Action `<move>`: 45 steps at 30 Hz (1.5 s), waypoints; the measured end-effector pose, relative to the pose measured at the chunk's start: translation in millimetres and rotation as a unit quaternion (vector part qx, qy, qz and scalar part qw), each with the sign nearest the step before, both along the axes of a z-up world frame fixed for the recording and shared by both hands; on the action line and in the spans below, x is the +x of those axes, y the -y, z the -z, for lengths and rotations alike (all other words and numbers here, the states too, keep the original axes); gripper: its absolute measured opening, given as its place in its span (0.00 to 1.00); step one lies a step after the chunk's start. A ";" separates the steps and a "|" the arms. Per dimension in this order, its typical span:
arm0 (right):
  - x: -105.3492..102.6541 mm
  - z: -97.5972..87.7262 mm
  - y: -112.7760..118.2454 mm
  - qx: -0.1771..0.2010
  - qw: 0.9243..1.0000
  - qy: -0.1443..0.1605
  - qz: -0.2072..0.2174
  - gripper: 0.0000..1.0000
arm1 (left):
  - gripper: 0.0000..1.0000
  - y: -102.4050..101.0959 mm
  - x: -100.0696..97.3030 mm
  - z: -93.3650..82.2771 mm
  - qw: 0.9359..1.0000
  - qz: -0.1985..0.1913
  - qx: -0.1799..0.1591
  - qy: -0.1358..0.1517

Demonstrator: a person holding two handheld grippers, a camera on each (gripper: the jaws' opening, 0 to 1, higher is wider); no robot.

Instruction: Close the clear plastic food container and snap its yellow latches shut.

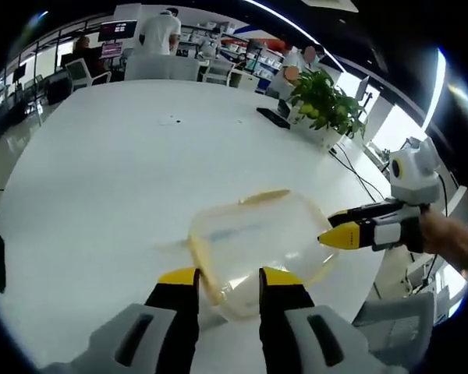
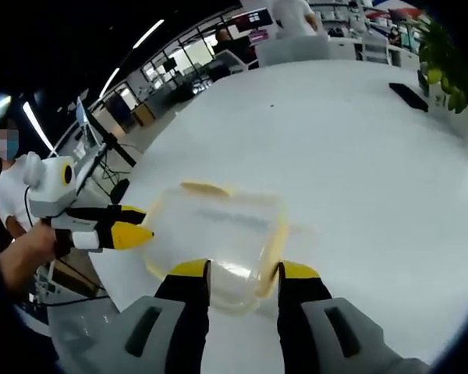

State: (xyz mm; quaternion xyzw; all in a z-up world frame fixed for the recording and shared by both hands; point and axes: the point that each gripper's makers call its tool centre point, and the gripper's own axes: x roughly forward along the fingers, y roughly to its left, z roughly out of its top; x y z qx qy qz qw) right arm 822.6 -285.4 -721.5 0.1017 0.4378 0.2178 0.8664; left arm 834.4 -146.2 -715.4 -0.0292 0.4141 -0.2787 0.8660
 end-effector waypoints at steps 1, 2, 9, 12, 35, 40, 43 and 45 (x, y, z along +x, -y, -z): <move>-0.3 0.2 -1.3 0.000 1.000 0.000 -0.001 0.30 | 0.22 -1.2 -0.2 0.0 1.000 0.000 0.001 0.000; -0.8 -0.2 -3.3 0.000 1.000 -0.001 -0.002 0.30 | 0.22 -3.0 -1.2 -0.1 1.000 0.000 0.001 -0.001; -5.2 -0.2 -13.4 -0.001 1.000 -0.002 -0.009 0.31 | 0.23 -13.0 -5.6 0.1 1.000 -0.001 0.002 -0.004; -7.2 -0.4 -16.8 -0.002 1.000 -0.002 -0.012 0.31 | 0.23 -16.6 -8.1 0.2 1.000 0.001 0.003 -0.005; -9.1 -3.8 -20.6 -0.024 0.998 0.013 -0.060 0.30 | 0.24 -25.7 -13.5 -3.5 0.999 0.048 0.008 0.007; -5.7 -10.8 -17.4 -0.029 0.997 0.027 -0.073 0.26 | 0.26 -26.2 -9.9 -13.8 0.998 0.059 0.012 0.030; -3.0 -14.5 -15.9 -0.036 0.995 0.038 -0.083 0.23 | 0.30 -25.2 -7.1 -20.4 0.995 0.078 0.021 0.053; -2.3 -17.9 -16.9 -0.039 0.993 0.049 -0.100 0.21 | 0.30 -23.3 -7.0 -24.0 0.993 0.099 0.028 0.065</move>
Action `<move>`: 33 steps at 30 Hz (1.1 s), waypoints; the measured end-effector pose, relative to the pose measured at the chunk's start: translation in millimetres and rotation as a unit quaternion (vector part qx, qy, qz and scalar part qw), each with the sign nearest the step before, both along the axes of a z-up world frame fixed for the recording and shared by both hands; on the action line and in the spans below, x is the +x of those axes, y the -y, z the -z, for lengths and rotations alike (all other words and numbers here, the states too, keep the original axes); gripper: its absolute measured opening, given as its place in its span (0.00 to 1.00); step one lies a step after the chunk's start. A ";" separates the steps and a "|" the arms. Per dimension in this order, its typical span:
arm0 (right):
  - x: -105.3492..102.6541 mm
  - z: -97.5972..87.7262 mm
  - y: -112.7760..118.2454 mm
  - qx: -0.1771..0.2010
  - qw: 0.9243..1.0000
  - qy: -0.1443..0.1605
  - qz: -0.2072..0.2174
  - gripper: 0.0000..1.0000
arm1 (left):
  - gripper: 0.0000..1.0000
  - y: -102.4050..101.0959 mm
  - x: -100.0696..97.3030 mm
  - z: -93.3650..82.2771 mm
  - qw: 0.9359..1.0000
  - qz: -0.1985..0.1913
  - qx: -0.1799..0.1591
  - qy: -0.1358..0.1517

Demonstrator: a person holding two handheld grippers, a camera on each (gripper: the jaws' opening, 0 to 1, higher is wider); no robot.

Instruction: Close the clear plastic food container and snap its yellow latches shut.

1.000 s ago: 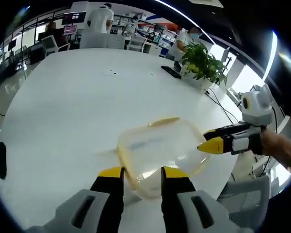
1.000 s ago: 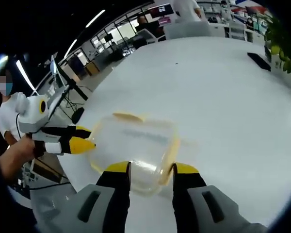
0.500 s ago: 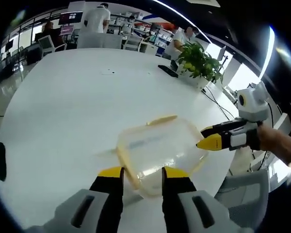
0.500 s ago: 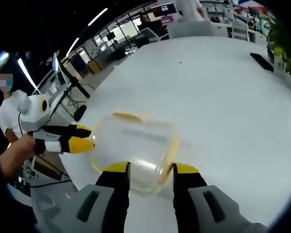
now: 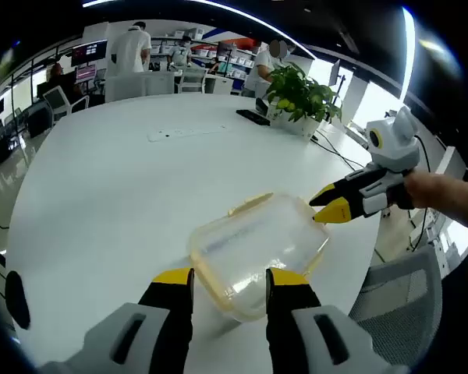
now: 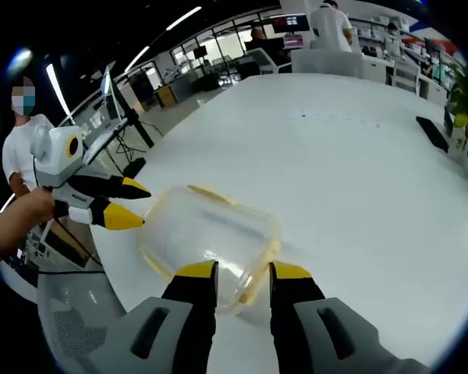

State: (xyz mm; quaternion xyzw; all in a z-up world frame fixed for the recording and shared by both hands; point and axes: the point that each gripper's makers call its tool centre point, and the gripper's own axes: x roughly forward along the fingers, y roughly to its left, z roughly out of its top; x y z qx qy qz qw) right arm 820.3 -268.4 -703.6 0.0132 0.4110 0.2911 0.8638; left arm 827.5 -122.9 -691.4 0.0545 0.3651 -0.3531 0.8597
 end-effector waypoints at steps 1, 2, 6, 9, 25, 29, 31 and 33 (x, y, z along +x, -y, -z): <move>-0.1 -0.7 -0.7 0.000 1.000 0.001 -0.005 0.20 | 0.30 1.4 0.0 -1.7 1.000 0.009 0.000 0.006; 0.3 -1.4 -1.4 -0.003 1.000 0.006 -0.017 0.19 | 0.29 2.8 0.2 -3.0 1.000 0.017 0.000 0.011; 2.6 -3.0 -2.1 -0.025 0.998 0.021 -0.054 0.13 | 0.25 10.1 -1.4 -7.5 0.998 0.052 -0.001 0.025; 3.9 -4.9 -5.5 -0.024 0.997 0.023 -0.072 0.09 | 0.23 16.5 -2.4 -9.3 0.996 0.079 0.004 0.035; 10.9 -14.3 -37.5 -0.026 0.975 0.049 -0.216 0.00 | 0.16 47.0 -9.6 -4.5 0.975 0.208 0.046 0.060; 10.5 -12.4 -44.8 -0.032 0.966 0.055 -0.252 0.00 | 0.16 54.7 -12.8 -5.2 0.968 0.237 0.049 0.069; 11.2 -12.4 -48.4 -0.034 0.961 0.059 -0.266 0.00 | 0.15 58.1 -13.7 -6.3 0.965 0.249 0.048 0.069; 11.9 -12.6 -50.8 -0.037 0.959 0.061 -0.274 0.00 | 0.15 60.6 -12.9 -7.6 0.963 0.256 0.050 0.072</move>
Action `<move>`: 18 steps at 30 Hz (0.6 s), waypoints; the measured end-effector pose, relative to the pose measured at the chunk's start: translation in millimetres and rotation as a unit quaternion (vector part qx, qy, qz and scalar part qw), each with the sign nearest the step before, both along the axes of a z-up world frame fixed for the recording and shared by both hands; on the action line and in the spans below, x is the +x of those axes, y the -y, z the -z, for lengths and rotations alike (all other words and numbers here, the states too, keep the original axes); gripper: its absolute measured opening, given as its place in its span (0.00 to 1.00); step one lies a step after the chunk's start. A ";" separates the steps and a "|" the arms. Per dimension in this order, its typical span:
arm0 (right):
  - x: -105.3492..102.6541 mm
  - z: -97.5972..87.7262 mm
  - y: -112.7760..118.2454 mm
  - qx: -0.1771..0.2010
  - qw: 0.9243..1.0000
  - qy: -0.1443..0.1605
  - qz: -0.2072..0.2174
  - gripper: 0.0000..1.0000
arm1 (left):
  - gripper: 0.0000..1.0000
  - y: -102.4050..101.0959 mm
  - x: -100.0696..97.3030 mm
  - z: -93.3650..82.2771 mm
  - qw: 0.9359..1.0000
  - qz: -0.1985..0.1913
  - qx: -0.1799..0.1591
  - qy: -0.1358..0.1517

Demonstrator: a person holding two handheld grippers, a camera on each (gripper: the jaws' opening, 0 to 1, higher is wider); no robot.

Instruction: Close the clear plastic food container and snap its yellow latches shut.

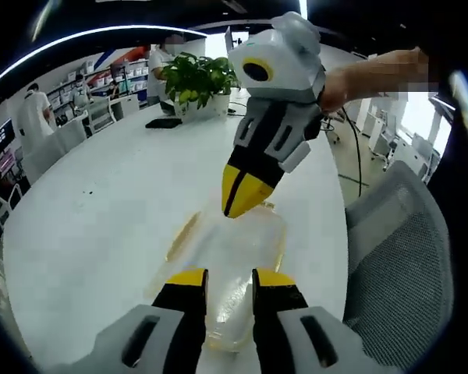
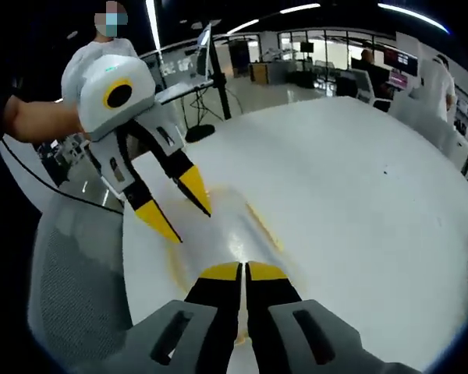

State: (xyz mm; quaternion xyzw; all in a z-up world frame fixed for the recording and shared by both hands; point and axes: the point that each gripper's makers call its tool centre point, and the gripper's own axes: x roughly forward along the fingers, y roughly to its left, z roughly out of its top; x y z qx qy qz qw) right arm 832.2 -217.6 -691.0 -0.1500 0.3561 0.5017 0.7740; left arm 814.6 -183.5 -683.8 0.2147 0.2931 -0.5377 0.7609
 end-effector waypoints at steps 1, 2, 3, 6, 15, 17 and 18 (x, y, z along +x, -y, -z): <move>0.4 0.0 -1.2 0.000 1.000 0.000 -0.004 0.00 | 0.15 1.1 0.4 -0.1 1.000 0.004 0.000 0.000; 1.9 0.4 -2.2 -0.001 1.000 0.000 -0.006 0.00 | 0.15 2.4 0.4 -0.3 1.000 0.007 0.000 -0.001; 2.9 0.4 -4.1 0.000 1.000 -0.001 -0.011 0.00 | 0.15 4.3 0.2 -0.9 1.000 0.014 0.001 0.001; 3.7 -0.3 -9.9 0.001 1.000 0.001 -0.027 0.01 | 0.15 8.5 -0.3 0.6 1.000 0.030 0.005 -0.001; 9.6 4.7 -19.2 -0.028 0.997 0.017 -0.069 0.06 | 0.15 17.2 -3.2 7.7 0.998 0.059 0.013 0.001; 11.3 5.3 -20.4 -0.033 0.996 0.020 -0.074 0.07 | 0.16 18.1 -3.3 8.5 0.998 0.062 0.015 0.004; 12.0 5.6 -21.4 -0.034 0.996 0.020 -0.078 0.09 | 0.16 18.5 -3.2 9.2 0.998 0.065 0.016 0.005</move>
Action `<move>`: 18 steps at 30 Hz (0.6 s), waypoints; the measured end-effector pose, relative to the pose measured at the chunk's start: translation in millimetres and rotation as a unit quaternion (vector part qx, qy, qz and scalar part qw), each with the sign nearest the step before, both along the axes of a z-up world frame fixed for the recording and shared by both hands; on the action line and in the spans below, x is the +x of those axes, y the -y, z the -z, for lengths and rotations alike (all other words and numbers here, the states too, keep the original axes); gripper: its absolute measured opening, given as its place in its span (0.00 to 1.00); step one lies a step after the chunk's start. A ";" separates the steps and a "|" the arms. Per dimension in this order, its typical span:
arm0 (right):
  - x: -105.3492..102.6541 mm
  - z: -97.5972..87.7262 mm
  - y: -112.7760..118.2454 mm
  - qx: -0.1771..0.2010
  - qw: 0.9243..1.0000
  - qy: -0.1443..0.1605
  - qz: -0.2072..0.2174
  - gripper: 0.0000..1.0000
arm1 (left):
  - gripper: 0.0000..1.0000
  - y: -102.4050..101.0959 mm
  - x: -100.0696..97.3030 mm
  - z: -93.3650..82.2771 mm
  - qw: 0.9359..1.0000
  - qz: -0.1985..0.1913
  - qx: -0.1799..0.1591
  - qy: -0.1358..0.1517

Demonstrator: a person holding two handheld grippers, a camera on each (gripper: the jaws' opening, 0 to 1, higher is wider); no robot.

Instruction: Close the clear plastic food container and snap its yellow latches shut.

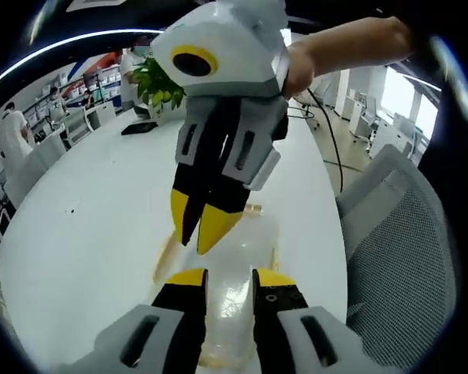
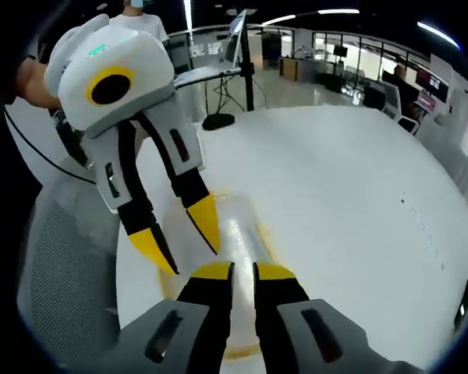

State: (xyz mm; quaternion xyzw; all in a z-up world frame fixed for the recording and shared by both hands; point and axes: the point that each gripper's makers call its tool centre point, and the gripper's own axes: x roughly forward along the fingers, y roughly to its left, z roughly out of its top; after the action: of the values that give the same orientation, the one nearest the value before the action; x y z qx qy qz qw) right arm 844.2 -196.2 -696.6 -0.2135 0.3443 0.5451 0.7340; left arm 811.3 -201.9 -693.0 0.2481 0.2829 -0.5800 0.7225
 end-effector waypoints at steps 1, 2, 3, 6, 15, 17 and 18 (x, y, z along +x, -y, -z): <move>-0.2 -0.2 -0.9 0.000 1.000 -0.001 -0.003 0.10 | 0.17 0.1 0.0 0.4 1.000 0.001 0.001 0.001; -0.3 -0.4 -1.4 0.001 1.000 -0.001 -0.004 0.11 | 0.17 0.4 0.2 0.6 1.000 0.002 0.001 0.002; -0.2 -0.4 -2.3 0.002 1.000 -0.001 -0.007 0.12 | 0.18 0.6 0.3 0.8 1.000 0.002 0.001 0.002; 0.7 0.6 -4.8 -0.002 1.000 0.001 -0.018 0.14 | 0.19 1.6 -0.4 1.8 1.000 0.008 0.001 0.005; 3.0 6.7 -2.7 -0.012 0.999 -0.013 -0.038 0.21 | 0.28 1.9 -15.5 8.3 0.999 0.025 0.007 0.027; 2.6 8.2 -2.7 -0.014 0.999 -0.019 -0.041 0.21 | 0.31 2.1 -16.8 9.8 0.999 0.029 0.009 0.036; 2.6 9.1 -2.7 -0.016 0.999 -0.020 -0.044 0.21 | 0.32 2.1 -18.2 10.9 0.999 0.032 0.011 0.040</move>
State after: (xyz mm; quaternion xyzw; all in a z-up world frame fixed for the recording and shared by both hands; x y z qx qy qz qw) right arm 846.7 -193.5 -705.7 -0.2295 0.3583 0.5754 0.6984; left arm 793.1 -204.0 -704.0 0.2877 0.2517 -0.5891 0.7119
